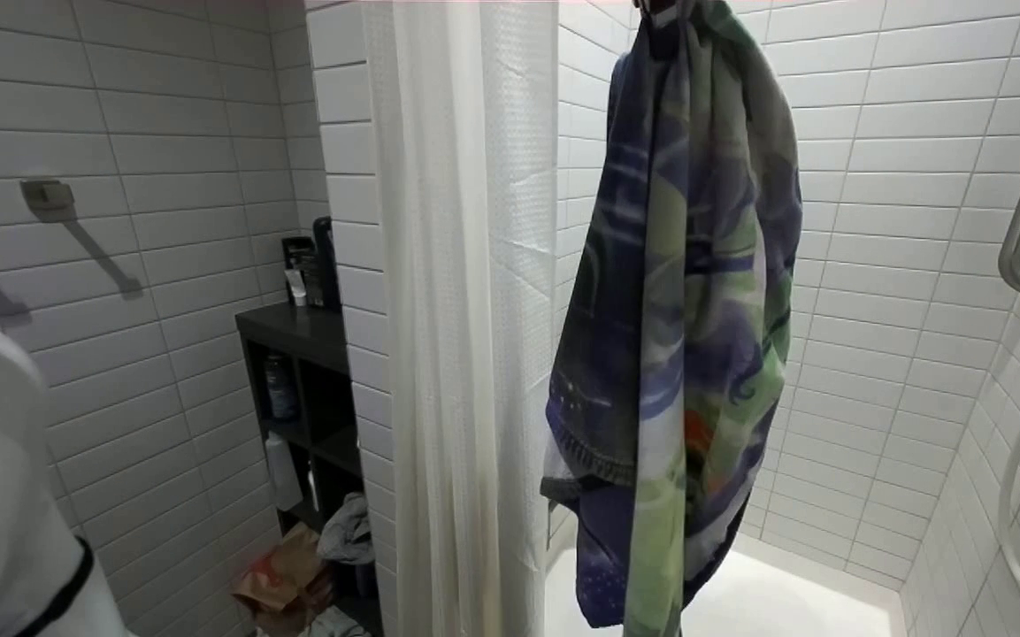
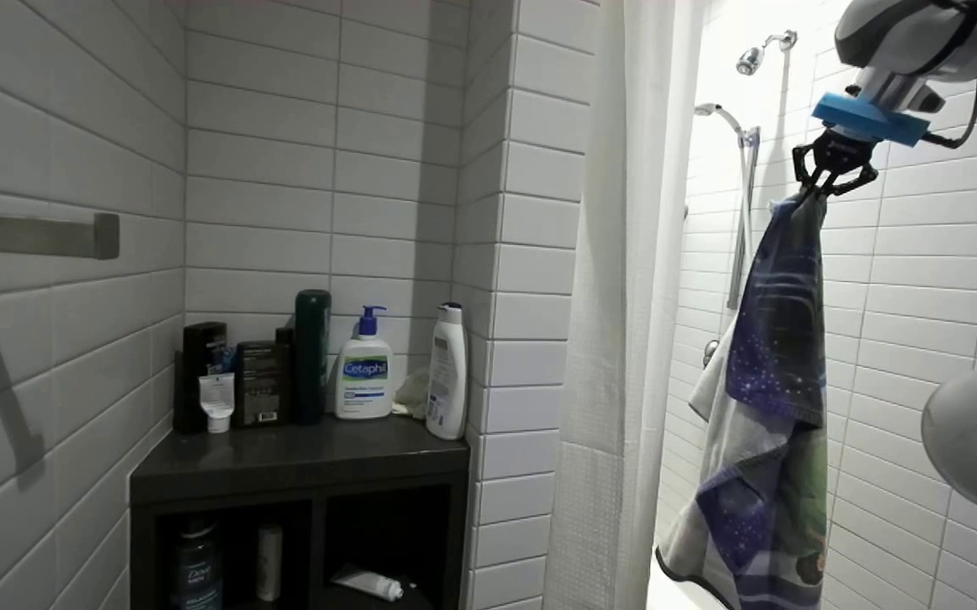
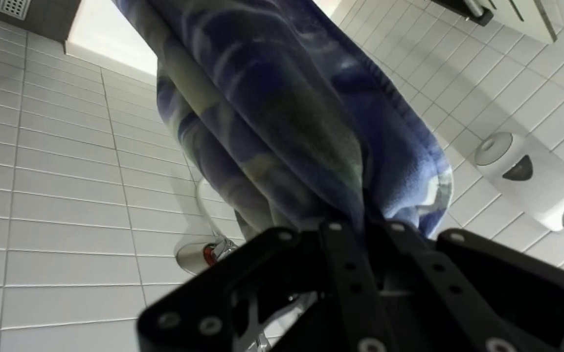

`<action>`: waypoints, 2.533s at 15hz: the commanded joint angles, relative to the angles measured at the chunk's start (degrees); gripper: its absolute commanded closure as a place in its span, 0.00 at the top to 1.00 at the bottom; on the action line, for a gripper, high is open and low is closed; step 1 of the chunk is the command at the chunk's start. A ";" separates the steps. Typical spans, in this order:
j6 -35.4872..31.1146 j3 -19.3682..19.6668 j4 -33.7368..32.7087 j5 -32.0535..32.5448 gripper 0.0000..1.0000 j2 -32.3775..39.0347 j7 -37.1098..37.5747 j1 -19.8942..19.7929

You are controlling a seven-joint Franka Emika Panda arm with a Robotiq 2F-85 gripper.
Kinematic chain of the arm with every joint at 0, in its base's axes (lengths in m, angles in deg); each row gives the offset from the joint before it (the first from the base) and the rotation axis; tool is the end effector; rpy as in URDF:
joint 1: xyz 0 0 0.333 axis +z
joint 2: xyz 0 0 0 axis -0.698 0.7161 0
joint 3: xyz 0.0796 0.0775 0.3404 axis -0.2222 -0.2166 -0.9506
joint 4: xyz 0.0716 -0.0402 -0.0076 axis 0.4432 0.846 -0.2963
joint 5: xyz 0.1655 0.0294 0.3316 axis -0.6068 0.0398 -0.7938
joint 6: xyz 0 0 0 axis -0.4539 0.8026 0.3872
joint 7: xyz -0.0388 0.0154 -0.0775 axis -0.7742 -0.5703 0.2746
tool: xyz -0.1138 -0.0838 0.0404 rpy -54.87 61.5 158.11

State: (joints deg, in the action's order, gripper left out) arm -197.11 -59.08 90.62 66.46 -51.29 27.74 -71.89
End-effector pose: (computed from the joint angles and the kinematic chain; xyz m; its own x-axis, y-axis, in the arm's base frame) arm 0.2729 -0.2812 0.7089 0.2325 -0.8817 0.4105 -0.8206 -0.4044 -0.4038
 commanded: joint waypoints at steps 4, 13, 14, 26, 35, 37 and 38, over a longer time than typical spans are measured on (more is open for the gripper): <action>6.68 1.57 -6.92 -0.23 0.03 2.68 -1.91 1.49; 10.46 3.32 -8.60 -1.67 0.03 2.85 -5.77 3.52; 10.75 3.47 -8.75 -1.84 0.03 2.86 -5.99 3.65; 12.06 4.06 -9.30 -2.99 0.03 2.96 -6.86 4.15; 12.94 4.28 -9.61 -2.98 0.03 3.29 -7.84 4.21; 13.65 4.41 -9.71 -3.09 0.03 3.28 -8.26 4.33; 13.95 4.44 -9.76 -3.08 0.03 3.27 -8.38 4.33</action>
State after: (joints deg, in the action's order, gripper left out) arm -185.21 -55.56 83.73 64.40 -49.01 20.65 -68.61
